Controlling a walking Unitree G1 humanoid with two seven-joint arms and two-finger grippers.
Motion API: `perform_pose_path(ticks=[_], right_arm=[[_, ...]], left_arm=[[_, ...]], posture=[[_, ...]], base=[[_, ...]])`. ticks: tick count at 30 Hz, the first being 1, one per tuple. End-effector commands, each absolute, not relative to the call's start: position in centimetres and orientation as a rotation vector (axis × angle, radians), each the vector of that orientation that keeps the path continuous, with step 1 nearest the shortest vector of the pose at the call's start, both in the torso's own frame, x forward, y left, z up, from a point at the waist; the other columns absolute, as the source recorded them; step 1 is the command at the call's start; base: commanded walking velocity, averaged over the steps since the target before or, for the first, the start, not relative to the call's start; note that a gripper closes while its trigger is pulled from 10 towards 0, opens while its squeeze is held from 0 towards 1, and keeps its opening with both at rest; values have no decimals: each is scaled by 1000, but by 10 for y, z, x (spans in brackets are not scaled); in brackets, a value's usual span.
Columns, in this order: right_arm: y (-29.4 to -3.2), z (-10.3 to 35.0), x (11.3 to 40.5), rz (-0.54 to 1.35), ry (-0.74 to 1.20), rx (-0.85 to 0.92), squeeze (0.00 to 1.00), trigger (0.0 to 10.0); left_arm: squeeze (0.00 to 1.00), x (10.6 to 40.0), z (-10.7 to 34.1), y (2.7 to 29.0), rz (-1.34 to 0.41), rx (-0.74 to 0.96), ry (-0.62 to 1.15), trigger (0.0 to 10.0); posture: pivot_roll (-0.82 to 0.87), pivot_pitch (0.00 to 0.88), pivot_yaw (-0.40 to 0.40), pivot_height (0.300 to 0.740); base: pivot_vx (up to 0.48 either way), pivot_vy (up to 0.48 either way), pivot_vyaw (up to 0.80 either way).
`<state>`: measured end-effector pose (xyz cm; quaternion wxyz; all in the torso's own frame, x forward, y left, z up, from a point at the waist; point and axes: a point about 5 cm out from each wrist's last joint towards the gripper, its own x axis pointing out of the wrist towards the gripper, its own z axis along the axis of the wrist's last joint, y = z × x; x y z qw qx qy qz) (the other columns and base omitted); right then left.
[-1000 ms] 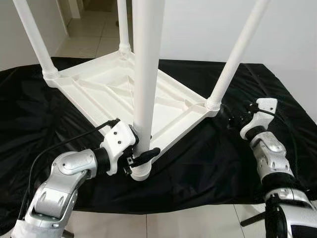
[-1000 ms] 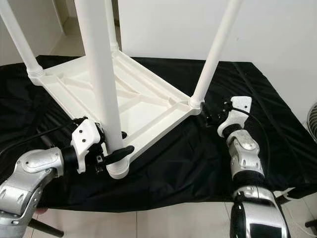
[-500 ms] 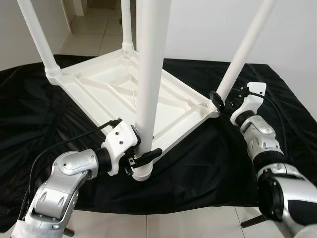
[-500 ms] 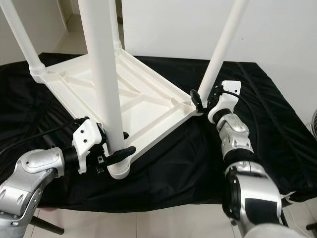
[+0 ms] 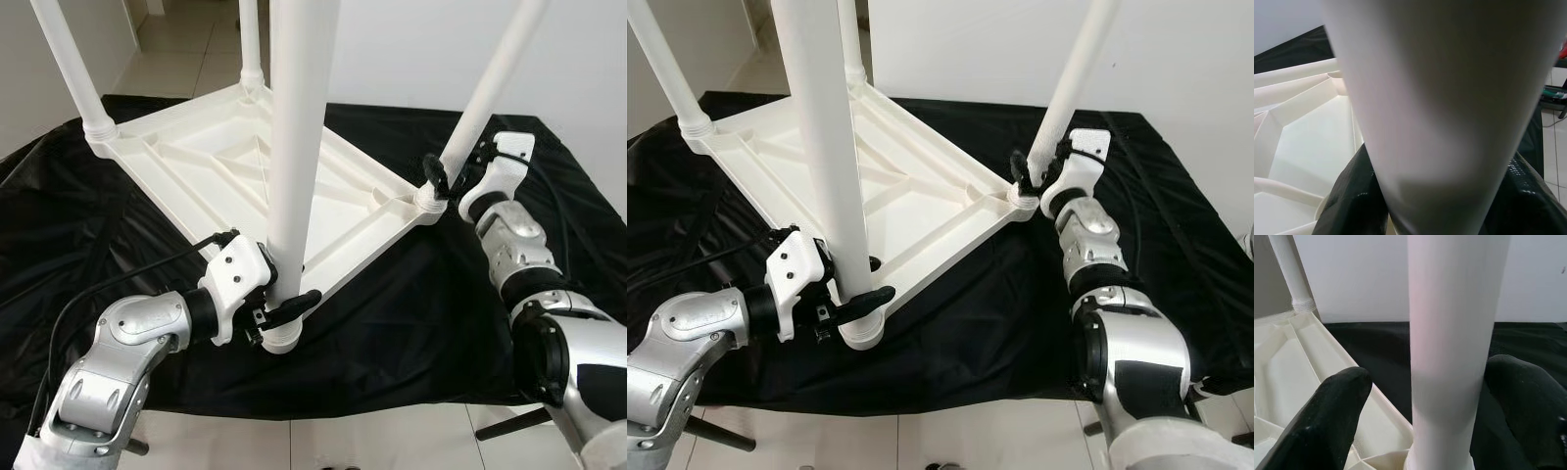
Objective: Building children table
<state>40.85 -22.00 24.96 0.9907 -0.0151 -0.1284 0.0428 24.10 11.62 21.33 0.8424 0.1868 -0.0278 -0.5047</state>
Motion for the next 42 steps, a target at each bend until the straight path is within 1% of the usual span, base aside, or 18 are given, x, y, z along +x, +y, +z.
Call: perform_pose_path(ticks=[1, 2, 8, 10, 13, 14, 16, 17, 23, 24, 27, 28, 33, 35, 36, 40, 41, 42], right_arm=[[-222, 248, 408, 71, -248, -41, 0, 10000], [-222, 251, 409, 67, -250, -47, 0, 10000], [-220, 255, 411, 79, -250, -58, 0, 10000], [-215, 260, 413, 107, -244, -67, 0, 10000], [-213, 264, 414, 112, -236, -86, 0, 10000], [-213, 265, 415, 105, -233, -99, 0, 7961], [-214, 266, 415, 100, -232, -107, 0, 7961], [-216, 267, 415, 94, -229, -106, 0, 0], [-221, 272, 415, 89, -230, -106, 0, 0], [-223, 273, 414, 94, -237, -104, 0, 0], [-224, 274, 413, 103, -243, -99, 0, 0], [-224, 269, 411, 165, -249, -98, 0, 0], [-223, 266, 410, 198, -248, -102, 0, 0], [-222, 258, 406, 291, -249, -129, 0, 0], [-222, 258, 406, 291, -249, -129, 0, 0], [-216, 251, 403, 400, -242, -125, 0, 0], [-209, 247, 402, 468, -237, -120, 0, 0], [-208, 246, 402, 480, -237, -123, 0, 0]], left_arm=[[0, 246, 186, 130, -971, 405, 123, 863], [0, 243, 187, 129, -979, 402, 126, 1059], [0, 238, 188, 127, -997, 389, 136, 1098], [0, 232, 190, 127, -1010, 387, 146, 902], [0, 229, 192, 128, -1010, 382, 148, 784], [0, 228, 193, 128, -1008, 380, 148, 314], [0, 227, 193, 128, -1007, 379, 148, 314], [0, 227, 194, 128, -1005, 379, 147, 549], [0, 225, 194, 127, -999, 369, 152, 510], [0, 225, 194, 128, -997, 368, 154, 745], [0, 225, 193, 128, -994, 368, 156, 627], [0, 227, 192, 129, -982, 372, 156, 431], [0, 229, 192, 130, -979, 372, 157, 549], [0, 232, 193, 130, -971, 373, 152, 588], [0, 232, 193, 130, -971, 373, 152, 588], [0, 235, 195, 130, -962, 375, 144, 588], [0, 235, 197, 130, -951, 372, 135, 431], [0, 235, 197, 130, -948, 371, 132, 431]], posture=[[98, 233, -45, 740], [99, 257, -44, 740], [106, 288, -42, 740], [122, 320, -44, 740], [130, 326, -43, 740], [133, 329, -48, 740], [133, 329, -48, 740], [135, 331, -52, 740], [135, 332, -54, 740], [131, 332, -59, 740], [131, 332, -59, 740], [118, 327, -63, 740], [114, 326, -63, 740], [103, 318, -64, 740], [103, 318, -64, 740], [104, 315, -76, 740], [107, 316, -86, 740], [107, 316, -86, 740]], base=[[0, 0, 0], [0, 0, 0], [0, 0, 0], [0, 0, 0], [0, 0, 0], [0, 0, 0], [0, 0, 0], [0, 0, 0], [0, 0, 0], [0, 0, 0], [0, 0, 0], [0, 0, 0], [0, 0, 0], [0, 0, 0], [0, 0, 0], [0, 0, 0], [0, 0, 0], [0, 0, 0]])
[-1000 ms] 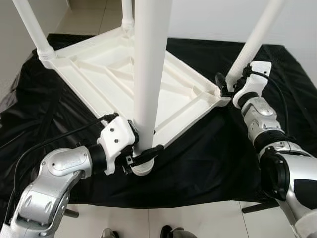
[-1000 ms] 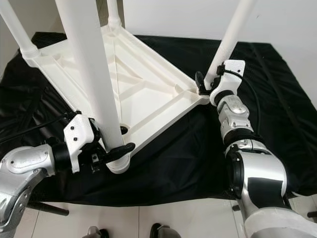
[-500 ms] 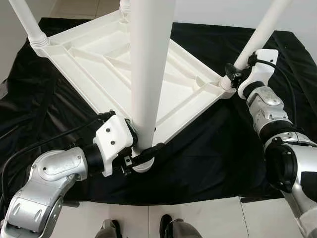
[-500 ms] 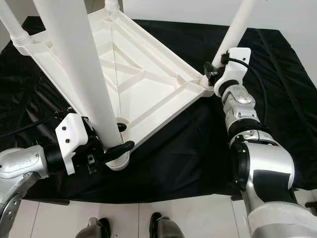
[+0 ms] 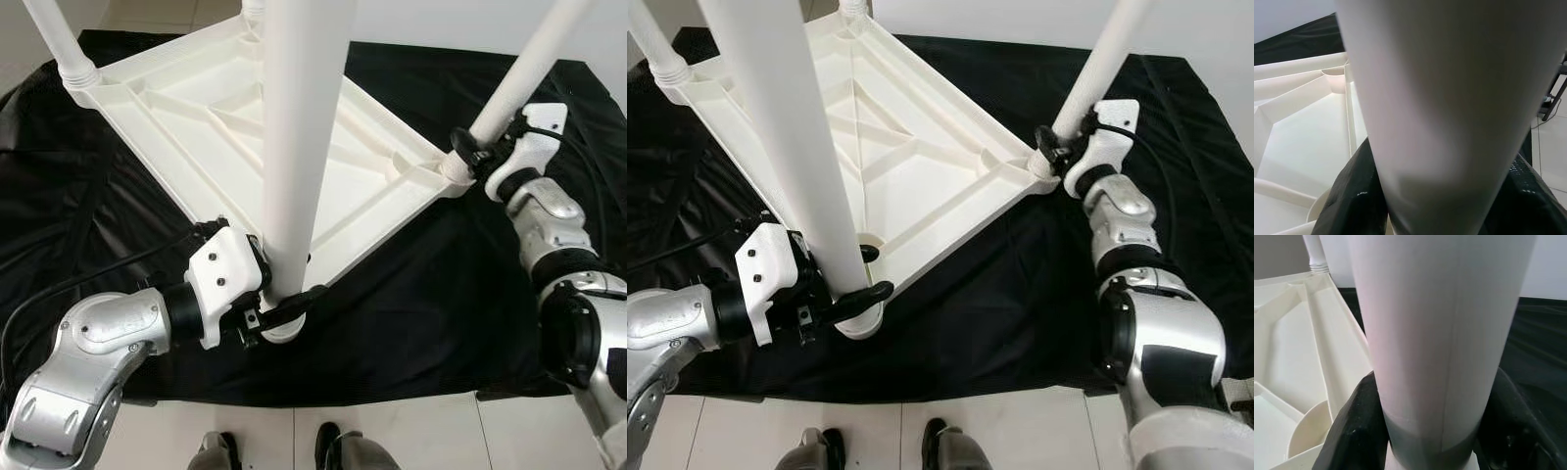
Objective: Building children table
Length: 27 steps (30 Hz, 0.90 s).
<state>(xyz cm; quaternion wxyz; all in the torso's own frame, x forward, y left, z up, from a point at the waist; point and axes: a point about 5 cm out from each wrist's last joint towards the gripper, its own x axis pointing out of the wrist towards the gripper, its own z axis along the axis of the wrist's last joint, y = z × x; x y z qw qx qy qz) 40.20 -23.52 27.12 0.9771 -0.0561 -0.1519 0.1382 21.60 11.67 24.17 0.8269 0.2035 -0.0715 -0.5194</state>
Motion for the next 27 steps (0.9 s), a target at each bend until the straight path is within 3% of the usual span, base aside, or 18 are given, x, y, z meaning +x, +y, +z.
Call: perform_pose_path(ticks=[1, 2, 15, 27], right_arm=[[-208, 246, 402, 480, -237, -123, 0, 0], [-206, 244, 401, 509, -231, -119, 0, 0], [-180, 235, 396, 745, -219, -76, 0, 0], [-153, 232, 398, 827, -200, -44, 0, 0]], left_arm=[[0, 235, 197, 130, -948, 371, 132, 431], [0, 234, 197, 132, -939, 369, 133, 0], [0, 222, 199, 137, -866, 329, 127, 0], [0, 204, 204, 153, -777, 321, 149, 0]], posture=[[107, 316, -86, 740], [116, 317, -103, 740], [131, 305, -128, 740], [167, 308, -132, 740]], base=[[0, 0, 0], [0, 0, 0], [0, 0, 0], [0, 0, 0]])
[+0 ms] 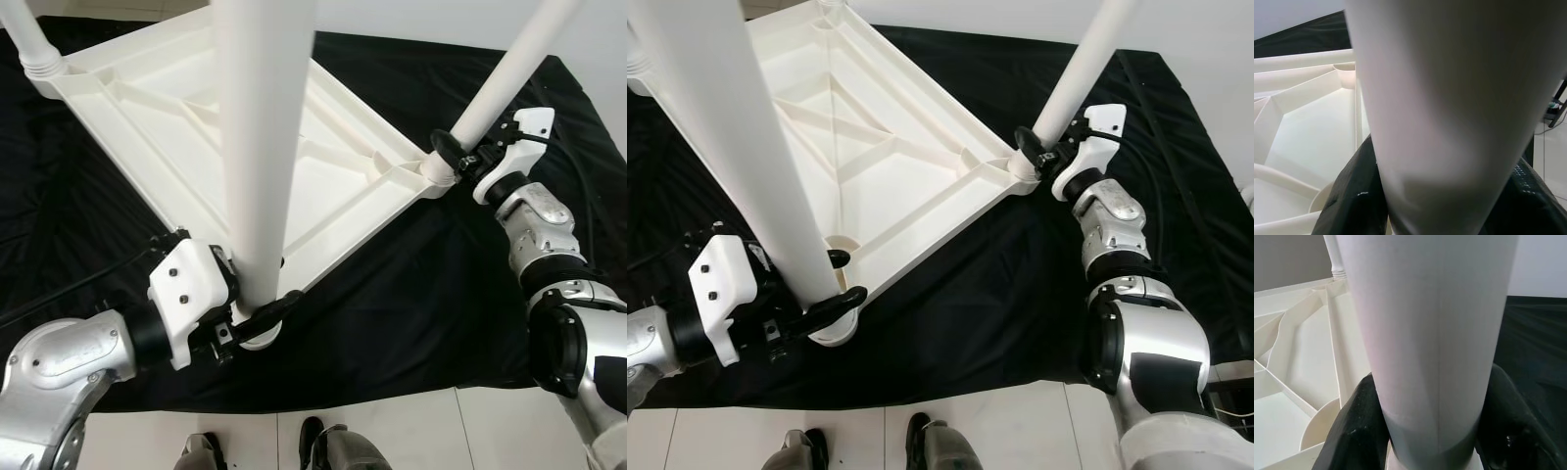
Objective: Building children table
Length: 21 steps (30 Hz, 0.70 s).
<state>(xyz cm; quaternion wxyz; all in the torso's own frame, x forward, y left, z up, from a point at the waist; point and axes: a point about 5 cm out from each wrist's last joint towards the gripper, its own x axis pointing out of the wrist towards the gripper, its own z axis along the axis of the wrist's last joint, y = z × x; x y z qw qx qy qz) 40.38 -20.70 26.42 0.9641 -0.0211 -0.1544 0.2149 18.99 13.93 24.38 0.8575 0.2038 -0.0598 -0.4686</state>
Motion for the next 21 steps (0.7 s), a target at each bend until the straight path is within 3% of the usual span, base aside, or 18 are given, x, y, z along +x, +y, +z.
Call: perform_pose_path(ticks=[1, 10, 14, 21], right_arm=[[-153, 232, 398, 827, -200, -44, 0, 0], [-151, 230, 398, 833, -198, -40, 0, 0], [-117, 221, 396, 925, -176, -11, 0, 0], [-111, 219, 395, 936, -166, -6, 0, 0]], left_arm=[[0, 204, 204, 153, -777, 321, 149, 0], [0, 202, 204, 154, -769, 323, 150, 0], [0, 193, 213, 165, -694, 323, 144, 0], [0, 189, 212, 165, -679, 316, 146, 0]], posture=[[167, 308, -132, 740], [167, 308, -132, 740], [231, 287, -140, 740], [245, 278, -150, 740]], base=[[0, 0, 0], [0, 0, 0], [0, 0, 0], [0, 0, 0]])
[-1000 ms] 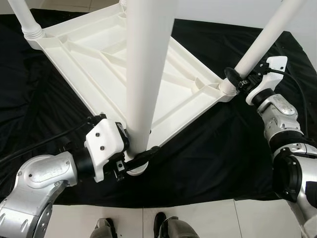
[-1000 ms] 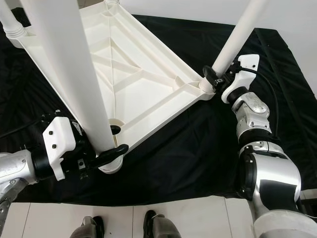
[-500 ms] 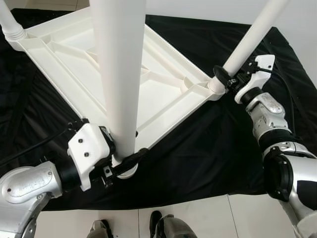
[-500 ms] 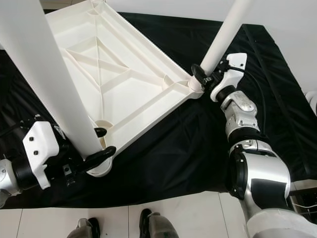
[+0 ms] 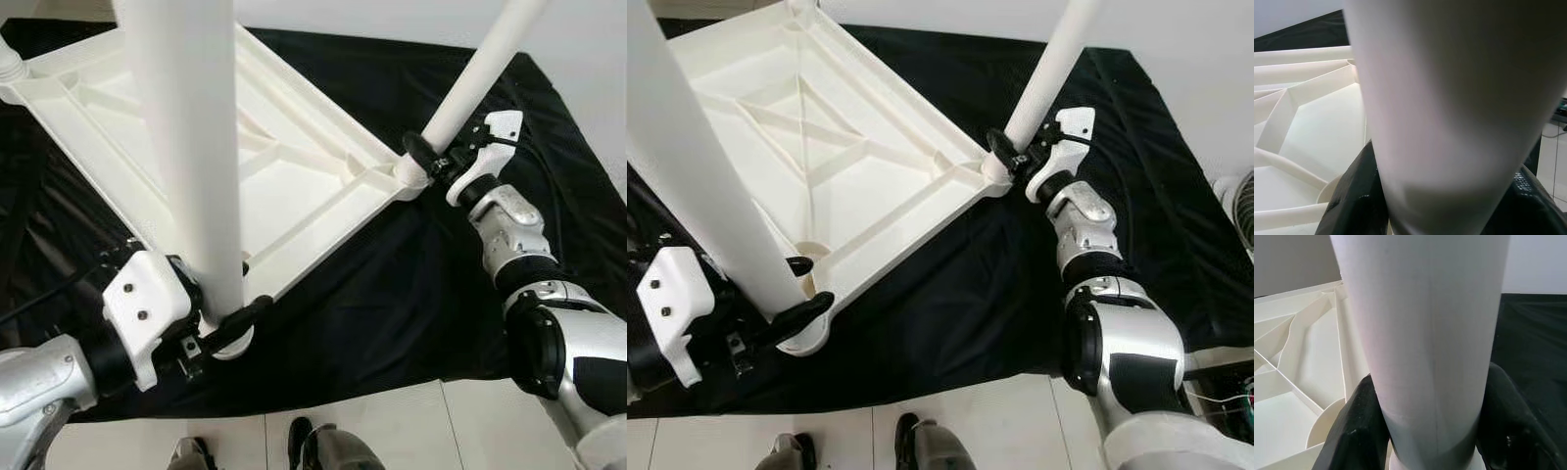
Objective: Building children table
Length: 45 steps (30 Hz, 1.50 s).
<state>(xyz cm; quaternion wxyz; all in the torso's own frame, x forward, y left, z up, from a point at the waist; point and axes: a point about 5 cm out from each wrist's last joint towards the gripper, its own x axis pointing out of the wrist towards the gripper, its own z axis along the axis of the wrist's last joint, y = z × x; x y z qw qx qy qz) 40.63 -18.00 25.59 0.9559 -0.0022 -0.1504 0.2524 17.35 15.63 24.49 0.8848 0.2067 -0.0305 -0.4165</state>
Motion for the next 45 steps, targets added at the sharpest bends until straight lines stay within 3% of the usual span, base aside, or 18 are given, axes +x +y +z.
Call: perform_pose_path(ticks=[1, 22, 45], right_arm=[[-110, 218, 395, 937, -164, -2, 0, 0], [-97, 211, 387, 1070, -162, 2, 0, 0], [-144, 191, 366, 1065, -192, -27, 0, 0]], left_arm=[[0, 188, 212, 165, -676, 314, 146, 0], [0, 173, 211, 159, -677, 261, 156, 0], [0, 170, 203, 157, -695, 255, 179, 0]], posture=[[245, 271, -153, 740], [256, 251, -179, 740], [237, 248, -167, 740]], base=[[0, 0, 0], [0, 0, 0], [0, 0, 0]])
